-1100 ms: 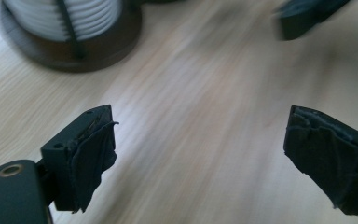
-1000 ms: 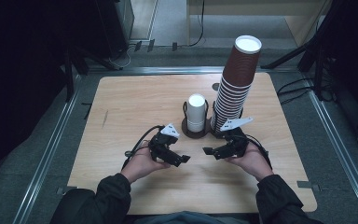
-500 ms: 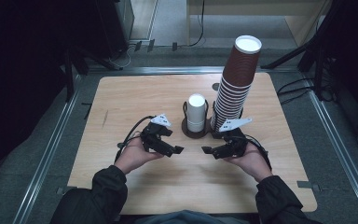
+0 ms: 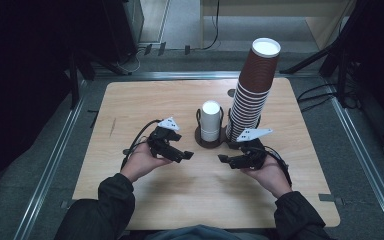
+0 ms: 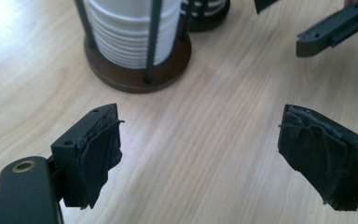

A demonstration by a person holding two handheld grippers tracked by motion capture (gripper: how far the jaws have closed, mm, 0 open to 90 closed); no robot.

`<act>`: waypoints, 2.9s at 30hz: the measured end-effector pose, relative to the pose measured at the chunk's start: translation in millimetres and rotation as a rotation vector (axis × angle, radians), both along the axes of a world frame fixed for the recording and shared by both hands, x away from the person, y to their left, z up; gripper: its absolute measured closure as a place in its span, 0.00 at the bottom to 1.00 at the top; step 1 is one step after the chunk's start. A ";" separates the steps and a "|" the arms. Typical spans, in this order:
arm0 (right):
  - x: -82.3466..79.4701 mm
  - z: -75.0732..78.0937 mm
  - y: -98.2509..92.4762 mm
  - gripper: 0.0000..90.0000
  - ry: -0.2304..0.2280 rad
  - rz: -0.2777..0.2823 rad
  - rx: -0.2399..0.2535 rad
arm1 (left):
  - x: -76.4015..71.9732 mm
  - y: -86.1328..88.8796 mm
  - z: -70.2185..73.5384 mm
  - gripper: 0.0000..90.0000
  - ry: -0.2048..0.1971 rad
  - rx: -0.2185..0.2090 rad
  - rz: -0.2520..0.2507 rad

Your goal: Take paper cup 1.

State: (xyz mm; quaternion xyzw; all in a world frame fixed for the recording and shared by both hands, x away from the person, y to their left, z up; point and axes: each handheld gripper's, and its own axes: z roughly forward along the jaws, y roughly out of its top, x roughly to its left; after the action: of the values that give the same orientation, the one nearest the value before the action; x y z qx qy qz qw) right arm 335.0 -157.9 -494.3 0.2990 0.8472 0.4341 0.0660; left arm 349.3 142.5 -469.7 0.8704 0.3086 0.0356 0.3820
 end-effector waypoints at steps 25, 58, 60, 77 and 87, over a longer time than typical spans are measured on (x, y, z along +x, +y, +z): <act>10.4 -10.1 27.3 0.87 0.012 -0.199 0.025 | 50.8 -18.2 48.7 0.15 -0.071 0.039 -0.063; 17.4 -23.7 63.7 0.99 -0.131 -0.360 0.075 | 92.4 -66.2 59.2 0.17 -0.124 0.086 -0.161; 19.9 -25.5 63.7 0.99 -0.112 -0.370 0.095 | 92.5 -67.6 58.8 0.18 -0.128 0.082 -0.157; 19.5 -25.9 64.6 0.99 -0.114 -0.373 0.094 | 93.5 -72.5 59.7 0.38 -0.174 0.096 -0.130; 20.3 -24.6 63.9 0.99 -0.117 -0.373 0.099 | 92.8 -72.0 68.4 0.40 -0.172 0.104 -0.129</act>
State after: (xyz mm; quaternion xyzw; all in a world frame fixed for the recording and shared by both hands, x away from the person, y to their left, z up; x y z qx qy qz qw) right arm 355.2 -93.9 -518.9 0.4280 0.7496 0.4719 0.1795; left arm 442.1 70.4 -401.4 0.9008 0.2161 0.1013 0.3629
